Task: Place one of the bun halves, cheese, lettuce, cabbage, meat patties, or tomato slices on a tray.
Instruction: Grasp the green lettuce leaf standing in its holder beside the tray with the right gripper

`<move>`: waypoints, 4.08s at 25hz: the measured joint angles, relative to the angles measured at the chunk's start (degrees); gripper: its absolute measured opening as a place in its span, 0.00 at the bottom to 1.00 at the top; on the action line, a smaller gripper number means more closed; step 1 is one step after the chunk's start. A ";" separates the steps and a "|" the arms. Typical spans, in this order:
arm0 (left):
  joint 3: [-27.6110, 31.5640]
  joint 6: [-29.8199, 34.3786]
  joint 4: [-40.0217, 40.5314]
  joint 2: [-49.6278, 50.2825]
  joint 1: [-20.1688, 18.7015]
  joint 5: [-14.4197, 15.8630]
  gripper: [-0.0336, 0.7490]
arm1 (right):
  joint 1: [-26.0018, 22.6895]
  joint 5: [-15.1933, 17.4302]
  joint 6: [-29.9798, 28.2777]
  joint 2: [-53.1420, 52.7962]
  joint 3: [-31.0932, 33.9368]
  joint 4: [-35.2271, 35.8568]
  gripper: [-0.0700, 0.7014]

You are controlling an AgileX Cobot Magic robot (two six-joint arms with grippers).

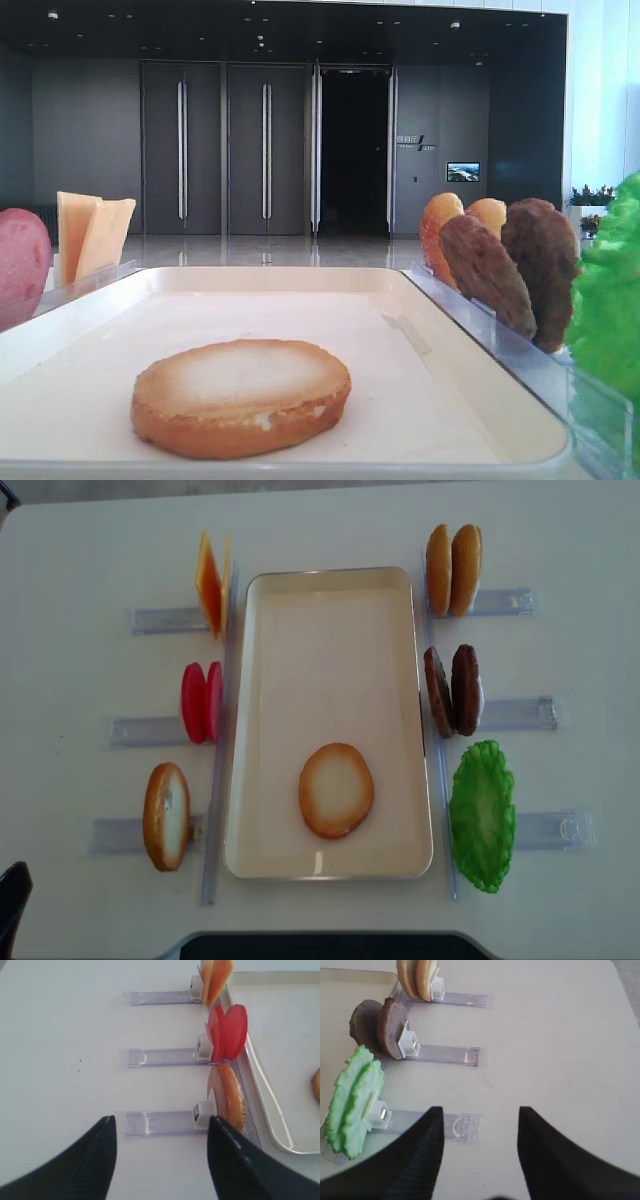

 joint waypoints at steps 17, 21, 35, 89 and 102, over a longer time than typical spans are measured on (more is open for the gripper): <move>0.00 0.00 0.00 0.00 0.00 0.00 0.61 | 0.00 0.00 0.00 0.00 0.00 -0.06 0.55; 0.00 0.00 0.00 0.00 0.00 0.00 0.61 | 0.00 0.00 0.00 0.00 0.00 0.13 0.55; 0.00 0.00 0.00 0.00 0.00 0.00 0.61 | 0.00 0.00 0.15 0.00 0.00 0.12 0.55; 0.00 0.00 0.00 0.00 0.00 0.00 0.61 | 0.00 4.86 1.37 51.13 -17.73 3.80 0.56; 0.00 0.00 0.00 0.00 0.00 0.00 0.61 | 0.00 4.86 -2.49 51.13 -17.73 12.03 0.58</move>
